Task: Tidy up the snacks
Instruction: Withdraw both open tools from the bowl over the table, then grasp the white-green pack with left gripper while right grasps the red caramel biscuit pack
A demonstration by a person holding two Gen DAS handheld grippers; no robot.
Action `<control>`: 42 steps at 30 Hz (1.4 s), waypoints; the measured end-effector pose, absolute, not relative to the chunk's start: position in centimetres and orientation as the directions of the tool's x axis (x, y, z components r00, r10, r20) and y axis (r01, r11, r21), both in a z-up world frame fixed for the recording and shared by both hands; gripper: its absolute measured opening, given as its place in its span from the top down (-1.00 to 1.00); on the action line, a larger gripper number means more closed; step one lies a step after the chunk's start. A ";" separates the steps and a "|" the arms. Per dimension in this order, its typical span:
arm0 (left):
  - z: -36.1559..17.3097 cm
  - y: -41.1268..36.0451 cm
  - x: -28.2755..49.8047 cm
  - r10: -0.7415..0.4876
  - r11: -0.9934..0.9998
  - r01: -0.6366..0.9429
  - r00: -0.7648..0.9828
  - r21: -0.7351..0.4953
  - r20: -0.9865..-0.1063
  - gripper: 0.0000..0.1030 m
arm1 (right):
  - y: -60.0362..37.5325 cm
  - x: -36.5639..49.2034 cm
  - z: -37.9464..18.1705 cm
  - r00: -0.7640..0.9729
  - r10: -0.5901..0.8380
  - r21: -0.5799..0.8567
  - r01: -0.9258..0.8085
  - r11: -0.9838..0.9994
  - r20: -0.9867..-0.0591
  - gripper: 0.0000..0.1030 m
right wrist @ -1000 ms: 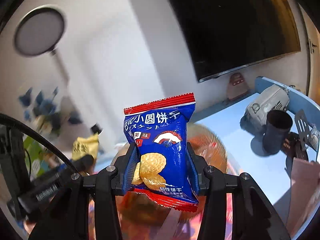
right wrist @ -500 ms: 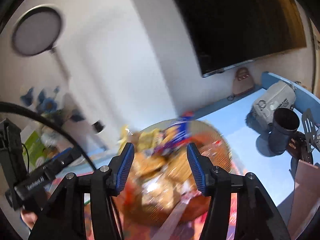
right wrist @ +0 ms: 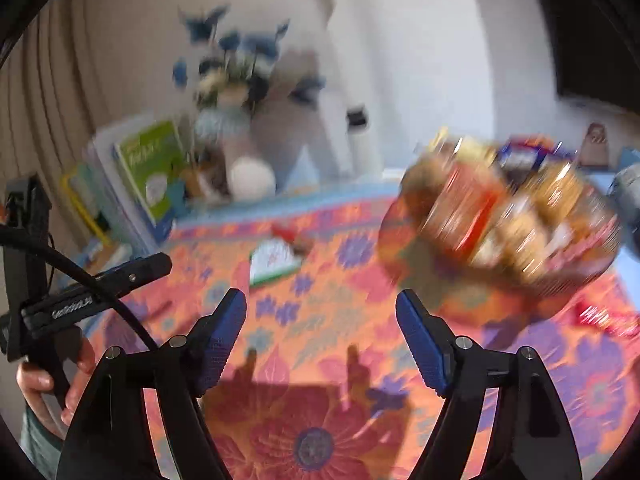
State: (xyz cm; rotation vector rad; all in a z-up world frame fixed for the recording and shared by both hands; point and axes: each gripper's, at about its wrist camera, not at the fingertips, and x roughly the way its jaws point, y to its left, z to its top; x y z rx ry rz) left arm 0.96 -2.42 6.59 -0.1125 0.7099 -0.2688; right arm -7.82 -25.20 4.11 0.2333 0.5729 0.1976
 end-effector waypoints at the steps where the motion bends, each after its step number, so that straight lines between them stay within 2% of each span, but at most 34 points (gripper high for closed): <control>1: 5.4 -2.1 1.1 -0.270 0.963 0.190 0.718 -0.193 -0.642 -0.40 | -24.9 -7.6 3.2 0.824 0.226 0.243 -0.111 0.964 -0.520 -0.50; 5: 2.9 -2.0 1.6 -0.280 0.960 0.172 0.665 -0.223 -0.692 -0.29 | -24.0 -6.3 1.8 0.785 0.155 0.171 -0.063 0.983 -0.600 -0.50; 7: 3.1 -2.3 0.8 -0.265 0.964 0.179 0.704 -0.197 -0.658 -0.33 | -23.7 -5.9 1.5 0.769 0.137 0.152 -0.052 0.987 -0.625 -0.50; 8: 3.1 -2.4 0.6 -0.258 0.966 0.179 0.708 -0.187 -0.657 -0.42 | -23.7 -5.9 1.3 0.763 0.128 0.144 -0.046 0.989 -0.633 -0.50; 10: 3.1 -2.5 0.7 -0.249 0.969 0.177 0.711 -0.175 -0.658 -0.46 | -23.5 -5.8 1.0 0.751 0.112 0.126 -0.039 0.991 -0.650 -0.51; 16: 3.2 -1.9 1.2 -0.232 0.972 0.138 0.706 -0.190 -0.669 -0.48 | -23.6 -5.9 1.0 0.746 0.114 0.127 -0.039 0.991 -0.656 -0.70; 20: 3.0 -1.9 1.5 -0.234 0.971 0.134 0.694 -0.198 -0.681 -0.48 | -24.3 -6.7 1.5 0.783 0.074 0.133 0.012 0.991 -0.618 -0.70; 22: 3.1 -1.9 1.6 -0.263 0.963 0.143 0.671 -0.228 -0.693 -0.48 | -24.6 -7.1 1.8 0.796 0.093 0.154 0.001 0.988 -0.598 -0.70; 26: 2.9 -2.2 2.8 -0.436 0.890 0.148 0.550 -0.431 -0.712 -0.48 | -24.5 -6.8 1.7 0.786 0.097 0.156 -0.002 0.988 -0.610 -0.70; 28: 3.7 -3.0 4.1 -0.438 0.886 0.124 0.538 -0.447 -0.720 -0.48 | -24.3 -6.5 1.6 0.775 0.093 0.146 -0.001 0.989 -0.624 -0.70; 33: 4.9 -8.1 8.0 -0.299 0.953 0.147 0.576 -0.264 -0.760 -0.48 | -24.4 -6.9 1.8 0.788 0.102 0.163 -0.002 0.987 -0.607 -0.70; 38: 3.1 -11.0 11.4 -0.231 0.973 0.155 0.573 -0.173 -0.787 -0.48 | -25.0 -6.7 1.7 0.775 0.139 0.210 -0.008 0.978 -0.616 -0.70; 40: 2.5 -10.9 12.3 -0.229 0.973 0.146 0.559 -0.177 -0.797 -0.31 | -25.5 -6.7 1.8 0.755 0.177 0.256 -0.012 0.967 -0.631 -0.70; 41: 2.2 -10.3 12.8 -0.247 0.969 0.144 0.543 -0.200 -0.802 -0.12 | -25.8 -6.7 1.9 0.744 0.214 0.297 -0.022 0.955 -0.632 -0.71; 42: 2.2 -9.8 12.9 -0.266 0.964 0.146 0.536 -0.222 -0.802 -0.09 | -26.0 -6.6 2.1 0.727 0.263 0.343 -0.040 0.938 -0.634 -0.71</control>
